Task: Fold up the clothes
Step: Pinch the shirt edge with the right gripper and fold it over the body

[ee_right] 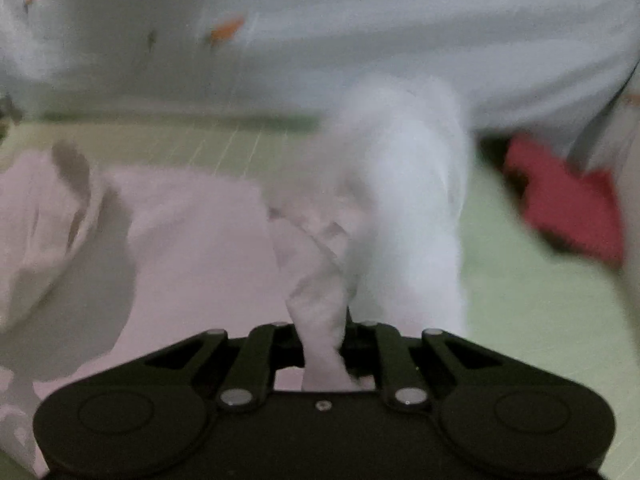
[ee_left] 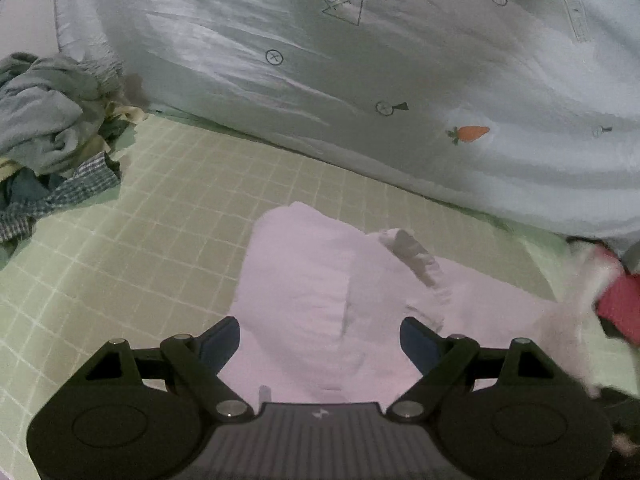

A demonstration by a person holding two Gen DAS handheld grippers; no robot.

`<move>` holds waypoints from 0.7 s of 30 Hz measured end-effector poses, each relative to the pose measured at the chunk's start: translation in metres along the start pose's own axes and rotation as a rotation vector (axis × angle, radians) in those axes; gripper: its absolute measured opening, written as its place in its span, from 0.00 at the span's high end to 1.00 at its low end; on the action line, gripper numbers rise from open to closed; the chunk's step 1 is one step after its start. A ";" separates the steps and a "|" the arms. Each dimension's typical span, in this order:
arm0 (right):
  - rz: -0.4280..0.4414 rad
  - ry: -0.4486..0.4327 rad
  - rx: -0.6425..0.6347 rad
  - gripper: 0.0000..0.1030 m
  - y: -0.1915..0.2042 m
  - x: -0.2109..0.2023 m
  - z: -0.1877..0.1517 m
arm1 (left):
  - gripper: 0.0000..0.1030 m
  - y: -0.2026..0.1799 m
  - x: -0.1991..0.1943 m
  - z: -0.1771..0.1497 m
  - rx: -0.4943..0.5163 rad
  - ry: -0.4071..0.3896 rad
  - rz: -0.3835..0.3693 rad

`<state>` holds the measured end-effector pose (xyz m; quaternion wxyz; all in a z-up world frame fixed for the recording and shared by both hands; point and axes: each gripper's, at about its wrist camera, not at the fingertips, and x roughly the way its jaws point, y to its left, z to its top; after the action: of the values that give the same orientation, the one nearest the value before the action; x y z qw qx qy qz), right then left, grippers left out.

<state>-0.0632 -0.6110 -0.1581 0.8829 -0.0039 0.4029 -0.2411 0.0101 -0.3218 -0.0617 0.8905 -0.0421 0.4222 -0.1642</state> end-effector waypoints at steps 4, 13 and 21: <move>-0.029 0.074 -0.031 0.88 0.031 0.018 -0.014 | 0.15 0.013 0.005 0.003 0.022 0.017 -0.023; -0.009 0.015 -0.012 0.85 0.060 -0.014 -0.005 | 0.15 0.034 0.026 0.026 0.050 0.027 -0.057; 0.021 0.024 0.066 0.51 0.063 -0.022 -0.021 | 0.14 0.038 0.033 0.026 0.072 0.055 -0.088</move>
<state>-0.0636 -0.5421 -0.1694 0.8800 0.0325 0.4054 -0.2452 0.0590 -0.2980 -0.0776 0.8715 -0.0242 0.4380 -0.2192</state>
